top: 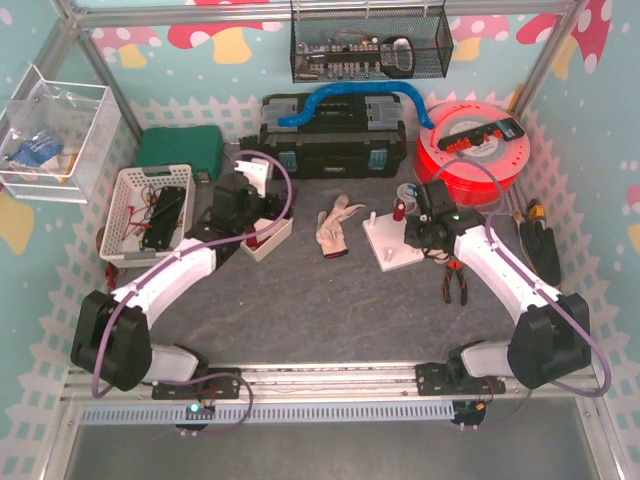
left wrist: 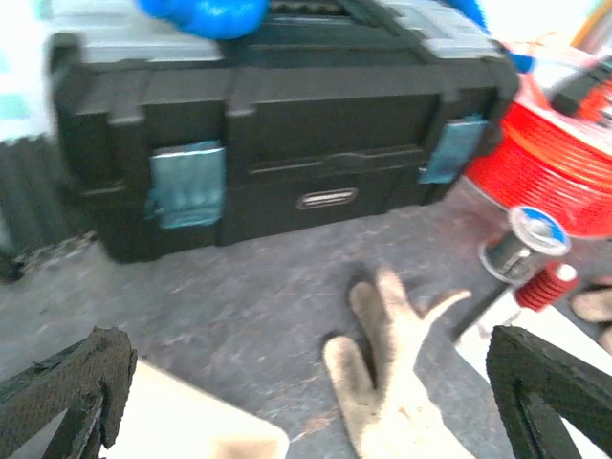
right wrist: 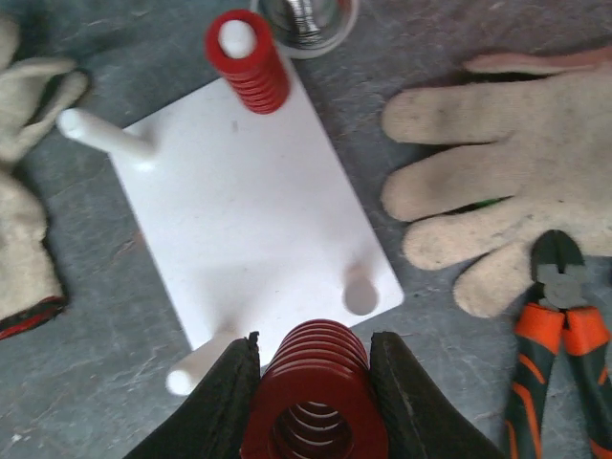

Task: Install the large spring

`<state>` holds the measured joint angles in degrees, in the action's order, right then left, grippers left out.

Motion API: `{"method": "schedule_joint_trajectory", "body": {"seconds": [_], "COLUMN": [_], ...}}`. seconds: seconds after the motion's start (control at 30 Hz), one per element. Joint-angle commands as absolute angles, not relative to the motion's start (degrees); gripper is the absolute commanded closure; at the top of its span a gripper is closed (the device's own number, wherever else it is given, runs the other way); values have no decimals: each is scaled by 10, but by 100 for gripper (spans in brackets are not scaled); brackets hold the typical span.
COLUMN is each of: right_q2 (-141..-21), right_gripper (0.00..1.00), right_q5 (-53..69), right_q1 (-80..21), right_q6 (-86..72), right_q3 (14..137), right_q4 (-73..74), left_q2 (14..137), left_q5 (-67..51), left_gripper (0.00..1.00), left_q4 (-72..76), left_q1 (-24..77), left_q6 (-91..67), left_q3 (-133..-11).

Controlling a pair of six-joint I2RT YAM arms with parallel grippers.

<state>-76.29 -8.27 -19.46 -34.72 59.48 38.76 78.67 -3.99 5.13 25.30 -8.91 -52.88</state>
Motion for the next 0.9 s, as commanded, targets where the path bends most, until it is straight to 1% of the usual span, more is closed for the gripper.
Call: {"method": "schedule_joint_trajectory", "body": {"seconds": [0.0,0.2,0.5,0.87], "right_q2": [-740,-740,-764,-779], "right_gripper": [100,100,100,100], "right_q5": [-113,-109,-126,-110], "right_q1": [-180,-167,-161,-160], "right_q6": [-373,-371,-371,-377], "right_q3": [581,564,567,536], "right_q4": [335,305,328,301], "left_q2": [780,781,796,818], "left_q5": [-5,-27,6,7], "left_gripper": [1,1,1,1], "left_q4": [-15,-31,-46,-60], "left_q1": [214,187,186,185], "left_q6": [-160,-204,-202,-193], "left_q3": [-544,-546,-555,-568]}}
